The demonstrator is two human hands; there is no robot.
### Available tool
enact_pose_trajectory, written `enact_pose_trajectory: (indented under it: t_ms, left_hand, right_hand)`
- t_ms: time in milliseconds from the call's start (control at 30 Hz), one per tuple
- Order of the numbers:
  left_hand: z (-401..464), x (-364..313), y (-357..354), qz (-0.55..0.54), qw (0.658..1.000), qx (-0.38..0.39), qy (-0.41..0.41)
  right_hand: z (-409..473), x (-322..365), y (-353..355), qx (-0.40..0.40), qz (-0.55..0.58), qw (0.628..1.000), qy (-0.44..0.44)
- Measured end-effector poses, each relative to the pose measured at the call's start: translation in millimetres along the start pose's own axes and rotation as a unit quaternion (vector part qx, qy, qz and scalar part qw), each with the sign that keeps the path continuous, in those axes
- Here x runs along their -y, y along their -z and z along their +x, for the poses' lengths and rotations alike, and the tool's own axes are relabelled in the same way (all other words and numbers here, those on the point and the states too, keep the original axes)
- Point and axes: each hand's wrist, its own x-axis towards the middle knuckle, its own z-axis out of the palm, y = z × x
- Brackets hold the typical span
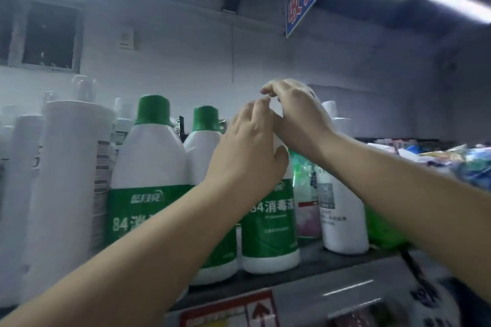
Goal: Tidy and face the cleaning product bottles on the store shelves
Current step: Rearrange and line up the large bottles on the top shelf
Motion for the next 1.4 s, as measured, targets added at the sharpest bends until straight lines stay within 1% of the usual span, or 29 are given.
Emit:
enact_pose_trajectory:
  t_ms: [167,267,333,400,500,567,633,700,800,900,1033,1200,1300,1400]
  left_hand:
    - [5.4,-31.8,-53.0,-0.048,0.998,0.045,-0.004]
    - [7.8,-43.7,-84.6,-0.079,0.993,0.087,0.03]
    - [9.7,-49.2,-109.1,-0.082,0.985,0.127,0.079]
    - [11.6,-45.9,-124.0,-0.105,0.969,0.165,0.154]
    - [14.3,-43.1,-147.2,-0.203,0.926,0.174,0.266]
    - [14.0,-40.1,-158.5,-0.276,0.897,0.172,0.3]
    - [11.2,-39.2,-167.9,-0.328,0.88,0.171,0.3]
    - [8.2,-39.5,-174.5,-0.346,0.875,0.158,0.299]
    - [6.0,-40.6,-174.1,-0.343,0.879,0.141,0.3]
    - [5.9,-38.6,-169.6,-0.364,0.877,0.143,0.279]
    - [7.6,-39.2,-157.0,-0.361,0.893,0.119,0.24]
    - [16.0,-45.2,-125.3,-0.386,0.904,0.079,0.167]
    - [20.8,-49.8,-96.4,-0.397,0.904,0.062,0.144]
    - [21.2,-52.0,-61.4,-0.39,0.909,0.031,0.144]
  right_hand:
    - [-17.7,-64.7,20.7,0.005,-0.054,0.996,-0.077]
    - [-25.5,-100.0,25.2,-0.003,-0.051,0.991,-0.125]
    - [-32.4,-120.9,26.2,-0.004,-0.036,0.987,-0.155]
    - [-39.0,-129.7,21.4,0.016,-0.007,0.983,-0.183]
    - [-50.9,-145.3,10.3,0.064,0.056,0.97,-0.227]
    - [-56.7,-150.9,1.9,0.079,0.1,0.962,-0.243]
    - [-58.7,-154.0,-2.4,0.077,0.116,0.96,-0.242]
    - [-58.1,-155.7,-3.0,0.07,0.122,0.962,-0.235]
    - [-56.8,-156.3,-0.9,0.049,0.128,0.963,-0.23]
    - [-56.0,-154.4,1.2,0.03,0.128,0.968,-0.215]
    - [-53.0,-142.7,6.4,-0.011,0.134,0.975,-0.177]
    - [-35.1,-115.6,23.3,-0.069,0.145,0.978,-0.135]
    - [-20.8,-87.8,36.9,-0.092,0.147,0.978,-0.112]
    - [-3.5,-56.7,47.5,-0.1,0.185,0.974,-0.09]
